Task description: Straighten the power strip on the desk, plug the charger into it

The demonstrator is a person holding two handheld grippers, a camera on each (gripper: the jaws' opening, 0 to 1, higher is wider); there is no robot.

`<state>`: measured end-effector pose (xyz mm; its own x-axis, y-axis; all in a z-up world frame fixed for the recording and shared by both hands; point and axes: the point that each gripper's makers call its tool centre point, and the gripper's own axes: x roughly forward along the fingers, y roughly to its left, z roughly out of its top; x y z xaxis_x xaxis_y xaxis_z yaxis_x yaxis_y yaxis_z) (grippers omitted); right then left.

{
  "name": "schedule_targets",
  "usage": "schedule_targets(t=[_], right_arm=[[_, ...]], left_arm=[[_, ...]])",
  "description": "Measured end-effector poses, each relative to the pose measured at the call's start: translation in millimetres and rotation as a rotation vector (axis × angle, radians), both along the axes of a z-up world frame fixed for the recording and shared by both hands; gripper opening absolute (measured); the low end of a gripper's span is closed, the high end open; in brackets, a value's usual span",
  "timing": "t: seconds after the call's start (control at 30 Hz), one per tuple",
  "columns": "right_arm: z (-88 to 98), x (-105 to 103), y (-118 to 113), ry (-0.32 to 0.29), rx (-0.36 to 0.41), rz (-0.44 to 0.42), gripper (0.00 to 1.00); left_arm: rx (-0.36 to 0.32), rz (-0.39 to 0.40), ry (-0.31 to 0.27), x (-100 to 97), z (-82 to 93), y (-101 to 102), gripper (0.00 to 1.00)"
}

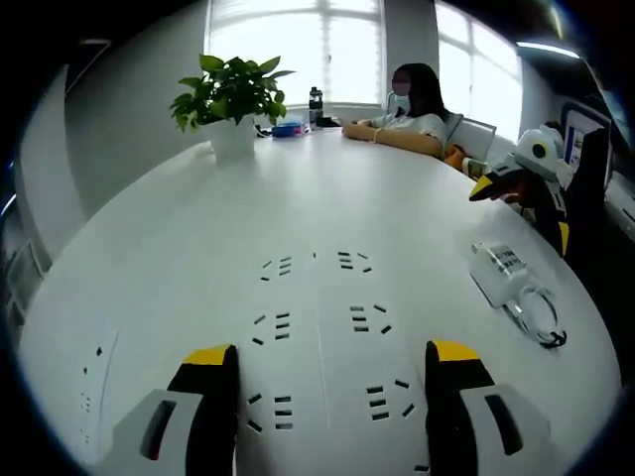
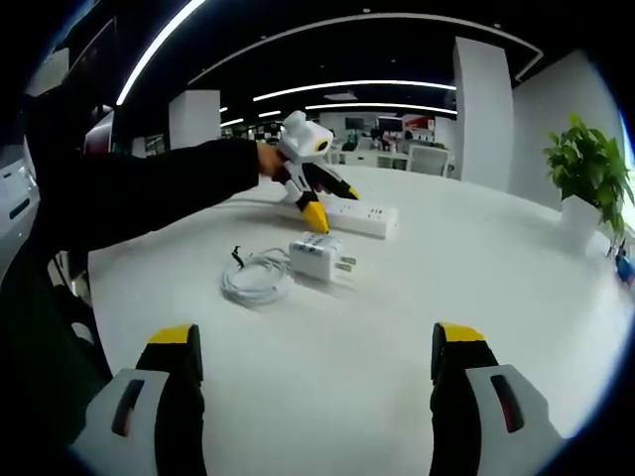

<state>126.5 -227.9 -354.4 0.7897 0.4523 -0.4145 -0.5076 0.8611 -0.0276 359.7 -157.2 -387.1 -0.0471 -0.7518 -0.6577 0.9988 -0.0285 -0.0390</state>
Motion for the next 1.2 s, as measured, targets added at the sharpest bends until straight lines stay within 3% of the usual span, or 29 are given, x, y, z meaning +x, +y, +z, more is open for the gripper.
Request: schedule_targets(t=[0.33,1.0,1.17,1.2], right_arm=[[0.1,-0.7,-1.8,-0.002,-0.001,-0.003,0.95],[0.7,-2.2,-3.9,-0.002,0.002,-0.005,0.94],[1.0,-2.8,-2.3,-0.003,0.003,0.0,0.94],[0.6,-2.8,-2.3,-0.003,0.005,0.0,0.94]], left_arm=[[-0.005,0.001,0.0,-8.9,1.4,-1.8,0.78],[-0.013,0.003,0.002,-2.6,2.0,-4.4,0.79],[-0.045,0.013,-0.001,-1.3,2.7,-6.0,0.79],[-0.048,0.017,0.001,-8.1,2.5,-8.1,0.79]])
